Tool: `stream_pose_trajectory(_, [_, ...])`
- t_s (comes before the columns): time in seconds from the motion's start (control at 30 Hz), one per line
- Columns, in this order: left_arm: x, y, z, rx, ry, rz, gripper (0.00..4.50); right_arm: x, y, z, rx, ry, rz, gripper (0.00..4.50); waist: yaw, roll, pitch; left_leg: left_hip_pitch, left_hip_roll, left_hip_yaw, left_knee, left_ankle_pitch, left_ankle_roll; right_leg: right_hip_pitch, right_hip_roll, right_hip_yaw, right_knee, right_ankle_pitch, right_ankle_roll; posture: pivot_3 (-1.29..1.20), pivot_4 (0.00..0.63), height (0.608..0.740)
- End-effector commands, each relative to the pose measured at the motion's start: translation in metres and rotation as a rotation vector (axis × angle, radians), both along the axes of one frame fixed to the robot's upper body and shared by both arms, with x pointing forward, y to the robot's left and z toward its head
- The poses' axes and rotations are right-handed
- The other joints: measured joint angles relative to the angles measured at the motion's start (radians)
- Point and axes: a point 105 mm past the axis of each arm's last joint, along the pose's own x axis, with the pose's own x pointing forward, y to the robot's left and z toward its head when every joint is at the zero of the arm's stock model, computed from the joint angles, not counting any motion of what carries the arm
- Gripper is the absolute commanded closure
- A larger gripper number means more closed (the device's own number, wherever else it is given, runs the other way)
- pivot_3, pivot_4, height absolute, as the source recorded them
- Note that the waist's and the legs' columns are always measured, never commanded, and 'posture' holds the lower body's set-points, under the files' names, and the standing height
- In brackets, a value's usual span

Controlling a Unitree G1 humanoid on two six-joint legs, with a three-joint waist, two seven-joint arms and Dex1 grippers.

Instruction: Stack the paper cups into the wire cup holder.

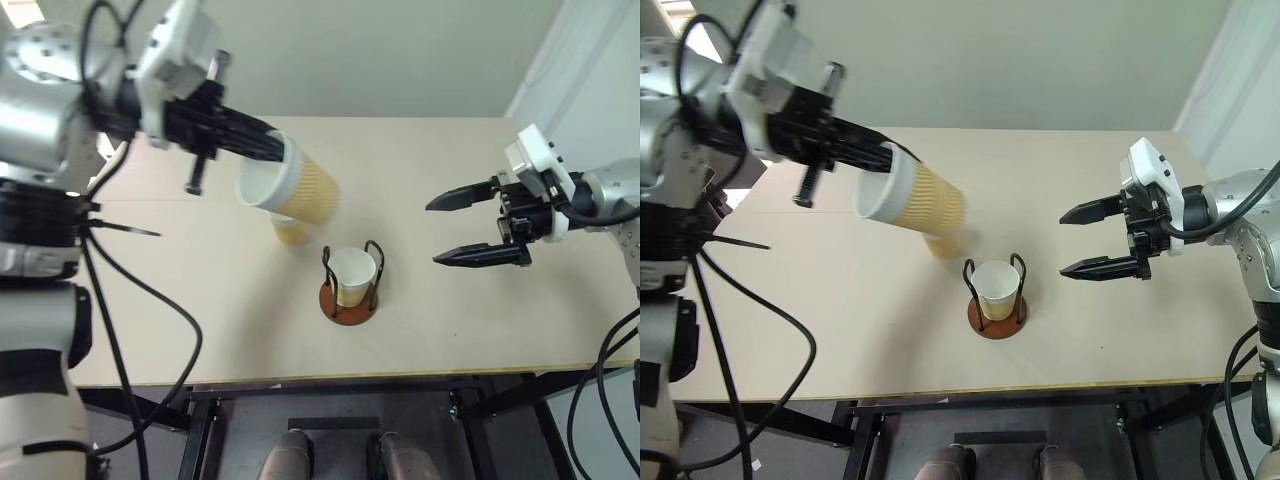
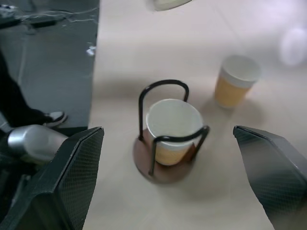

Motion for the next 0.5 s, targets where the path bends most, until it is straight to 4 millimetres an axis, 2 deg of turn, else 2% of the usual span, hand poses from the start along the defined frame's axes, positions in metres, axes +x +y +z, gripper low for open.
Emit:
stream_pose_trajectory(0.03, [0.005, -0.021, -0.022, 0.128, 0.032, -0.091, 4.47, -0.005, 0.003, 0.007, 0.002, -0.065, -0.002, 0.0, 0.0, 0.001, 0.001, 0.0, 0.0, 0.0, 0.001, 0.001, 0.001, 0.0, 0.0, 0.0, 0.0, 0.001, 0.002, 0.0, 0.15, 0.74])
stream_pose_trajectory(0.13, [0.015, -0.031, -0.038, 0.205, 0.037, -0.108, 4.47, -0.006, 0.002, 0.006, 0.003, -0.071, -0.023, 0.0, -0.005, 0.0, 0.001, -0.001, 0.0, 0.0, 0.002, 0.001, 0.001, 0.0, 0.0, 0.0, -0.001, 0.006, 0.01, 0.0, 0.15, 0.74])
stream_pose_trajectory(0.23, [0.034, -0.036, -0.054, 0.291, -0.002, -0.079, 4.47, -0.01, -0.001, 0.004, -0.002, -0.069, -0.043, 0.0, -0.002, 0.0, 0.001, -0.003, 0.0, 0.001, 0.002, 0.001, 0.002, 0.0, 0.0, 0.001, -0.002, 0.008, 0.015, 0.0, 0.15, 0.74])
stream_pose_trajectory(0.33, [0.042, -0.044, -0.048, 0.264, -0.008, -0.074, 4.47, -0.014, -0.006, 0.001, -0.014, -0.061, -0.075, 0.0, 0.004, 0.0, 0.001, -0.005, 0.0, 0.001, 0.004, -0.001, 0.005, 0.0, 0.0, 0.002, -0.002, 0.006, 0.019, 0.0, 0.15, 0.74])
stream_pose_trajectory(0.5, [0.044, -0.048, -0.055, 0.283, -0.01, -0.092, 4.47, -0.027, -0.003, 0.0, -0.01, -0.035, -0.039, 0.0, 0.01, 0.001, 0.001, -0.012, -0.001, 0.001, 0.019, -0.008, 0.007, -0.001, 0.001, 0.002, -0.002, 0.002, 0.025, 0.0, 0.15, 0.74])
